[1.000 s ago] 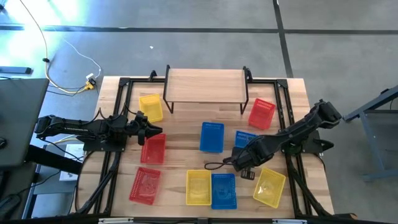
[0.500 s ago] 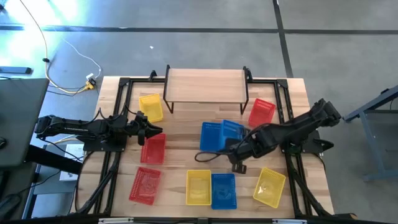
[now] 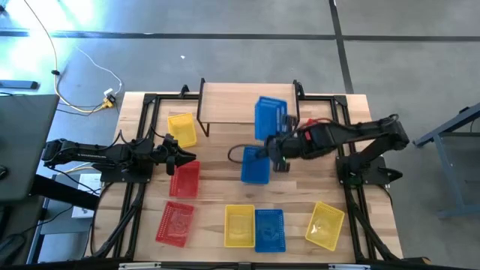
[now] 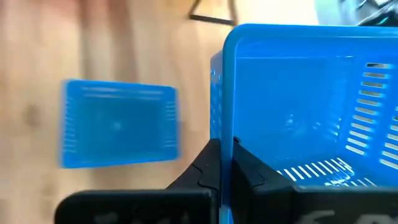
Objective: Stack baskets on shelf by color
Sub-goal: Put the middle right blue bin on the shelf
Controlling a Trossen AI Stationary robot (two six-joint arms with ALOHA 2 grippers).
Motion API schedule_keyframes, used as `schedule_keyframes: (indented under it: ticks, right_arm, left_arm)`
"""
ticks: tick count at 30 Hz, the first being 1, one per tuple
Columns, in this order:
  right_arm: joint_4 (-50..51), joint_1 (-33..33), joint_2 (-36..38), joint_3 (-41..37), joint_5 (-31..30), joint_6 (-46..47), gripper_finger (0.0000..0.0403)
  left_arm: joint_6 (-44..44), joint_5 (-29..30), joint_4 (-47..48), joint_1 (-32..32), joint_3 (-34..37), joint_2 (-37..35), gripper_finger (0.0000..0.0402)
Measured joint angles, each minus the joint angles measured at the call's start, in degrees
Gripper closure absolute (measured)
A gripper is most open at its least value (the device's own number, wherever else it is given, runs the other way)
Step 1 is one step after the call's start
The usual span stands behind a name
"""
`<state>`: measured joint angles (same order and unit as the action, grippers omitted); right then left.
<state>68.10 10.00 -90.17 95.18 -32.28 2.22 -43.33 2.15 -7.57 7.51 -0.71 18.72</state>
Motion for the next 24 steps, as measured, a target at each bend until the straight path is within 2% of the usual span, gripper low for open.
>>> schedule_keyframes:
  ticks: [5, 14, 18, 24]
  right_arm:
    - [0.0, -7.2, 0.0, 0.3, 0.1, -10.6, 0.0403]
    - [0.1, -19.6, -2.1, 0.3, 9.0, -16.2, 0.0403]
    - [1.0, -22.9, -4.2, 0.4, 12.6, -17.8, 0.0403]
    - [3.7, -25.2, -7.6, 0.4, 13.4, -19.7, 0.0403]
  left_arm:
    - [0.0, 0.0, 0.0, 0.0, 0.0, 0.0, 0.0322]
    - [0.0, 0.0, 0.0, 0.0, 0.0, 0.0, 0.0322]
    - [0.0, 0.0, 0.0, 0.0, 0.0, 0.0, 0.0322]
    - [0.0, 0.0, 0.0, 0.0, 0.0, 0.0, 0.0322]
